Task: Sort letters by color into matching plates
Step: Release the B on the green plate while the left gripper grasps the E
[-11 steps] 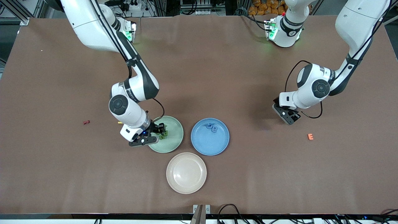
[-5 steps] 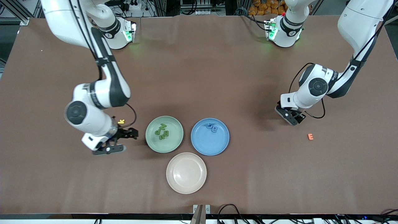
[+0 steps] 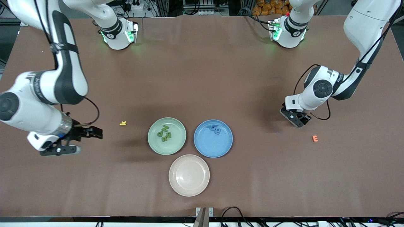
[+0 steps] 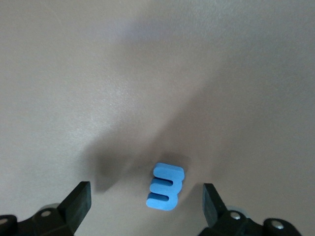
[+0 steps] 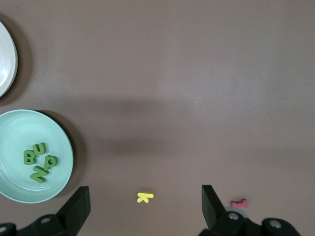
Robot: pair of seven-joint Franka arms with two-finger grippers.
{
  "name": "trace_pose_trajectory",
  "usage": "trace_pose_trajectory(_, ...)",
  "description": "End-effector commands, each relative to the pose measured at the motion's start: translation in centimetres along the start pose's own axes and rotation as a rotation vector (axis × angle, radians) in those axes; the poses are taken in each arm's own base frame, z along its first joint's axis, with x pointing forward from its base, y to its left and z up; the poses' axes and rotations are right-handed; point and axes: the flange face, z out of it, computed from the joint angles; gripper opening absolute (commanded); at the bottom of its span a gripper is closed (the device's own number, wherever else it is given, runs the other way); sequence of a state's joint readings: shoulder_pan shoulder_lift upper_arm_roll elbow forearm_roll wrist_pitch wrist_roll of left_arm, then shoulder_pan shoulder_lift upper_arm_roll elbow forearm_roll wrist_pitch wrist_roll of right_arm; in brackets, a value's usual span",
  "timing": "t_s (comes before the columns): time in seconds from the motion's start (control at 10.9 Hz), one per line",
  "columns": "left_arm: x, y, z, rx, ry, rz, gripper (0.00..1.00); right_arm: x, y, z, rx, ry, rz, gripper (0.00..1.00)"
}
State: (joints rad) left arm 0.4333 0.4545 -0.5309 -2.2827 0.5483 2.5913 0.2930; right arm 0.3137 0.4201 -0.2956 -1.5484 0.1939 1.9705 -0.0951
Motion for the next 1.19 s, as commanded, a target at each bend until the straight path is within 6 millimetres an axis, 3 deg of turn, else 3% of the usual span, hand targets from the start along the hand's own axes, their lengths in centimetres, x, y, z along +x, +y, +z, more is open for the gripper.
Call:
trace_pose_trajectory(0.0, -0.4, 0.0, 0.6, 0.005, -0.005, -0.013, 1.0, -1.8, 2.3, -5.2, -0.017, 0.013, 0.004, 1.0)
trace_pose_trajectory(0.18, -0.4, 0.0, 0.6, 0.005, -0.007, -0.012, 1.0, -3.5, 4.1, -9.5, -0.02, 0.019, 0.016, 1.0)
trace_pose_trajectory(0.37, -0.3, 0.0, 0.4, 0.008, -0.004, -0.011, 0.99, -5.3, 4.6, -14.3, -0.048, -0.015, 0.013, 1.0)
trace_pose_trajectory(0.46, -0.3, 0.0, 0.2, 0.011, -0.003, -0.029, 0.7, -6.1, 5.2, -16.2, -0.054, -0.036, 0.025, 1.0)
trace_pose_trajectory(0.55, -0.3, 0.4, 0.3, 0.01, -0.006, -0.059, 0.23, -7.0, 5.1, -17.8, -0.066, -0.047, 0.024, 1.0)
trace_pose_trajectory(0.64, -0.2, 0.5, 0.2, 0.01, -0.006, -0.056, 0.0, -8.0, 5.4, -19.2, -0.062, -0.053, 0.058, 1.0)
trace_pose_trajectory(0.83, -0.2, 0.5, 0.2, 0.01, -0.006, -0.056, 0.0, -9.8, 3.9, -22.3, -0.067, -0.019, 0.152, 1.0)
trace_pose_trajectory(1.1, -0.1, 0.6, 0.1, 0.013, -0.005, -0.056, 0.0, -10.7, 2.5, -22.5, -0.07, -0.03, 0.161, 1.0)
